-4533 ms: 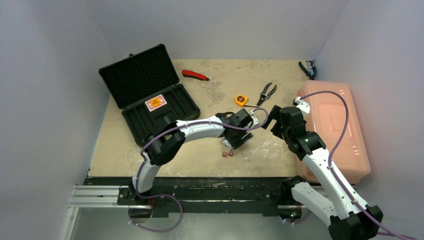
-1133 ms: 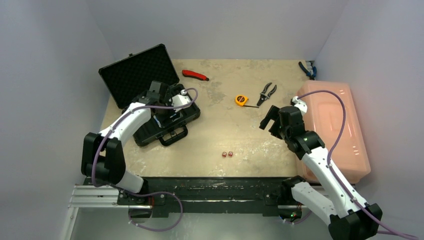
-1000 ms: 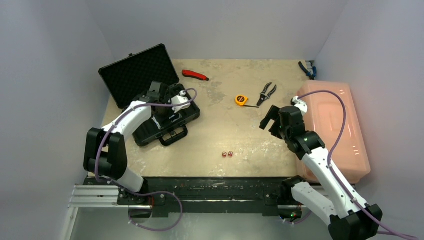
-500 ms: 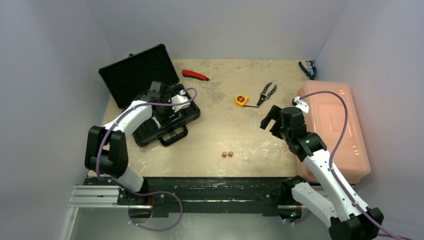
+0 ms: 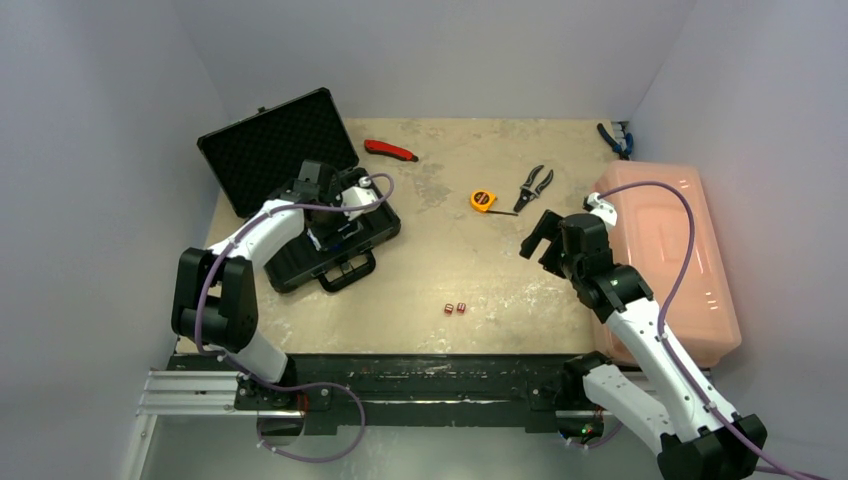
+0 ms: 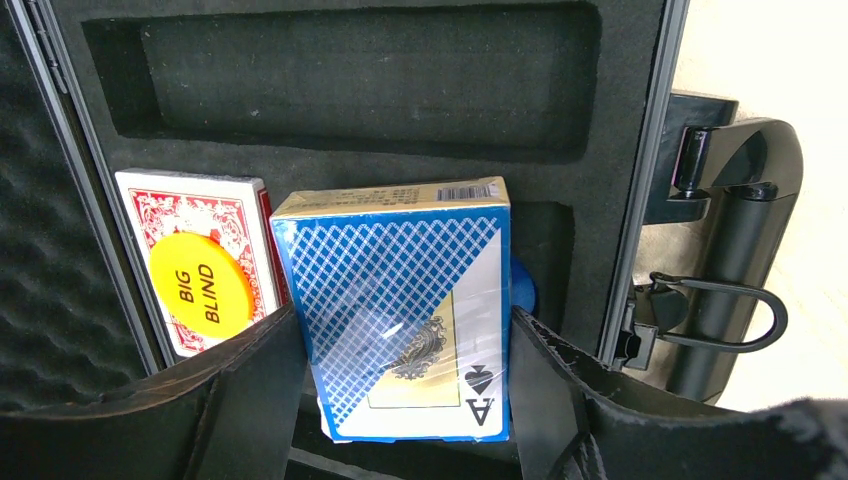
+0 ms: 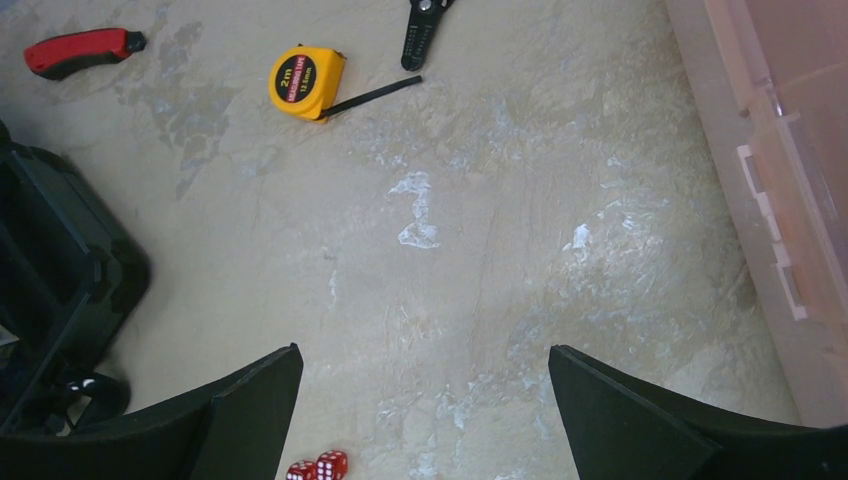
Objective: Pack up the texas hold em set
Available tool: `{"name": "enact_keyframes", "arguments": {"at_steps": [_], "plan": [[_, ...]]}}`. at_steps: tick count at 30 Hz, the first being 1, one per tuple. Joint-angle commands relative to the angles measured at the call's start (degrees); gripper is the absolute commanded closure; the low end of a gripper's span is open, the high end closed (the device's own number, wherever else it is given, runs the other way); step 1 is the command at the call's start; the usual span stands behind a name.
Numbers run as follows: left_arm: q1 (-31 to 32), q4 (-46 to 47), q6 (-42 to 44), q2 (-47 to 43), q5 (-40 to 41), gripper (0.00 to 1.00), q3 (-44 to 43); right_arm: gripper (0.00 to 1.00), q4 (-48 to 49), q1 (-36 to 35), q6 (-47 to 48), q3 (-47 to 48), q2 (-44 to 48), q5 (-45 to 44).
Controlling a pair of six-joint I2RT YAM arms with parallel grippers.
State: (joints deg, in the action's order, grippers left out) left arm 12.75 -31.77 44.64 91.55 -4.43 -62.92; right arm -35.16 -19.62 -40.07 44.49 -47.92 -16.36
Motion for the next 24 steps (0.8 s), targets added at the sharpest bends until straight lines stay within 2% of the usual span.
{"name": "enact_keyframes", "arguments": {"at_steps": [1, 15, 24], "plan": [[-0.45, 0.12, 2.61, -1.02, -2.08, 1.00, -0.44, 0.01, 1.23, -0.24, 0.70, -0.37, 0.73, 0.39], [0.03, -5.46, 3.86, -1.53, -5.31, 1.00, 0.50, 0.01, 1.23, -0.25, 0.61, -0.38, 1.78, 0.20], [1.07, -7.19, 4.40, -2.65, -4.27, 1.00, 1.71, 0.01, 1.09, -0.25, 0.61, -0.37, 2.11, 0.43]]}}
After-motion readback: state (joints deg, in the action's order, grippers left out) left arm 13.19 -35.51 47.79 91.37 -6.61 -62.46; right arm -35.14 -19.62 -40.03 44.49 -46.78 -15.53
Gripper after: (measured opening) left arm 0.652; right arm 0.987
